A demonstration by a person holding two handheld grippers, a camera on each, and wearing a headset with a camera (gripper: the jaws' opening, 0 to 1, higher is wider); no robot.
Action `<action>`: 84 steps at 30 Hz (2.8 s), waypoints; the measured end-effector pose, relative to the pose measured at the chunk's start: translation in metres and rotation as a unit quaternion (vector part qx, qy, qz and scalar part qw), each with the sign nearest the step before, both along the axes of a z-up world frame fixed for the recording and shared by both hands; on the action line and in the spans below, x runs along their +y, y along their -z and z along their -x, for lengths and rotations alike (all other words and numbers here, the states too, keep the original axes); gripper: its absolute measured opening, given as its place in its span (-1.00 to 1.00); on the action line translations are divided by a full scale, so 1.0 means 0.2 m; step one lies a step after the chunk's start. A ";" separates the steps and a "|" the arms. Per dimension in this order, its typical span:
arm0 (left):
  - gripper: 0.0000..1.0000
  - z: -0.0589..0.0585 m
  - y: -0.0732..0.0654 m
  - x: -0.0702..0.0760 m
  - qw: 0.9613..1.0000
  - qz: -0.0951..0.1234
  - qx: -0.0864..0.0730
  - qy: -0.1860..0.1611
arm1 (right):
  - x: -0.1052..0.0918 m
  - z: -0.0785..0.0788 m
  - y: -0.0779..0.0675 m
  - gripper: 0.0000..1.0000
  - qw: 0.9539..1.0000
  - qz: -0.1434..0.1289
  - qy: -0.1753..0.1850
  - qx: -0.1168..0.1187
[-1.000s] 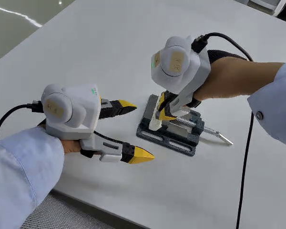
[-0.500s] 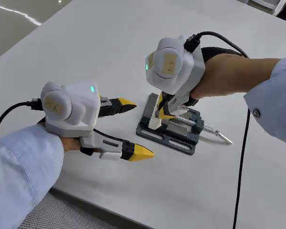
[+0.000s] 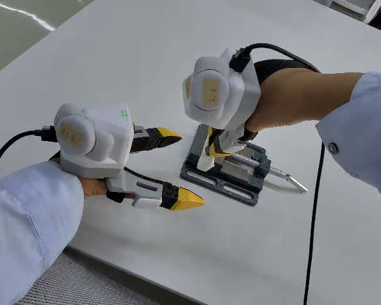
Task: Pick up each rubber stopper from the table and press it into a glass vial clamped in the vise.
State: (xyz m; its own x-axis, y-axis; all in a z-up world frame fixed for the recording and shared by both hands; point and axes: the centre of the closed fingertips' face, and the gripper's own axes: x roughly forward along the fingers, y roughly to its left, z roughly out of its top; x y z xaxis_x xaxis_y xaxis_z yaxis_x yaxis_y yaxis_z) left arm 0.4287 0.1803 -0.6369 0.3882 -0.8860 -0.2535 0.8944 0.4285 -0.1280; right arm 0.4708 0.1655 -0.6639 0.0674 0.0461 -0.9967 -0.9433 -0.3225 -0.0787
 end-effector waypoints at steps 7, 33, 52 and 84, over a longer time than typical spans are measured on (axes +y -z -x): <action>0.41 -0.01 0.00 0.00 1.000 0.001 -0.001 -0.002 | 0.00 0.00 0.00 -0.93 1.000 0.001 0.001 0.000; 0.41 -0.01 -0.01 0.01 1.000 0.003 0.000 -0.005 | 0.00 -0.01 -0.05 -0.72 0.997 -0.055 0.054 0.027; 0.40 -0.01 -0.01 0.01 1.000 0.008 0.006 -0.007 | 0.02 0.00 -0.05 -1.00 0.991 -0.096 0.089 0.035; 0.38 -0.02 -0.01 0.01 1.000 0.015 0.008 -0.012 | 0.00 -0.01 -0.02 -1.00 0.992 -0.069 0.101 0.026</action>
